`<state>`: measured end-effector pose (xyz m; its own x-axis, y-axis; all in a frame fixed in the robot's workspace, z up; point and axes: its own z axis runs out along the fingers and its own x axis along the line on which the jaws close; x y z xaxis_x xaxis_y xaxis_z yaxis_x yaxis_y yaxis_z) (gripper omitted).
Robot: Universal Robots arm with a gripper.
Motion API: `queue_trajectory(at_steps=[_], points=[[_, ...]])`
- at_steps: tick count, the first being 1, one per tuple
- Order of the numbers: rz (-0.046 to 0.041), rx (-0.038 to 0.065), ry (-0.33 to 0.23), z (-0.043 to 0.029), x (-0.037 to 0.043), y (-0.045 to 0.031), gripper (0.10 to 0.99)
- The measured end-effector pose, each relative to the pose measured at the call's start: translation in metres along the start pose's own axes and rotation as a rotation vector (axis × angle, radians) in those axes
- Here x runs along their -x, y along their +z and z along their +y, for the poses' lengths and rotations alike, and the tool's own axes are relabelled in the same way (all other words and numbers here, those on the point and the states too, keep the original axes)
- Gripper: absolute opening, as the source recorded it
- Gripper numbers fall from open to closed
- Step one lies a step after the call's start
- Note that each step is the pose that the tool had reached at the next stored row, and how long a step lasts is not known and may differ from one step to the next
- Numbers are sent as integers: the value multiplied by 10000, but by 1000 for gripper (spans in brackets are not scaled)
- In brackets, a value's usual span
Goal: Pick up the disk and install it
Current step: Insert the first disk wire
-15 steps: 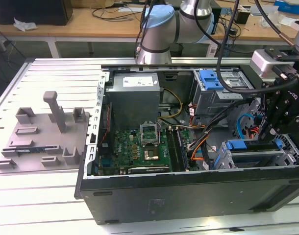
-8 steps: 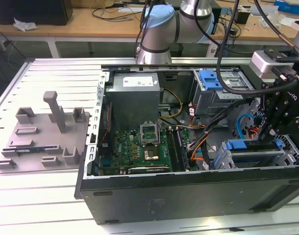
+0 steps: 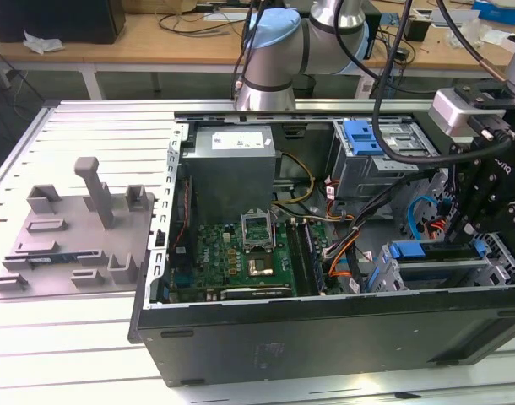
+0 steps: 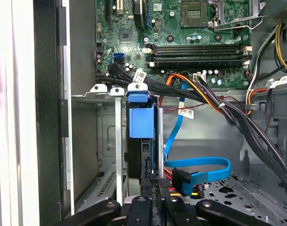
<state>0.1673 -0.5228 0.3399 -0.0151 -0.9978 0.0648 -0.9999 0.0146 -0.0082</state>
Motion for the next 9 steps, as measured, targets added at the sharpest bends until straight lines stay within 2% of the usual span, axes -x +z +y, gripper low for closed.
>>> queue_trajectory(at_steps=[9], points=[[-2,0,-1,-1,-5,-63,169]])
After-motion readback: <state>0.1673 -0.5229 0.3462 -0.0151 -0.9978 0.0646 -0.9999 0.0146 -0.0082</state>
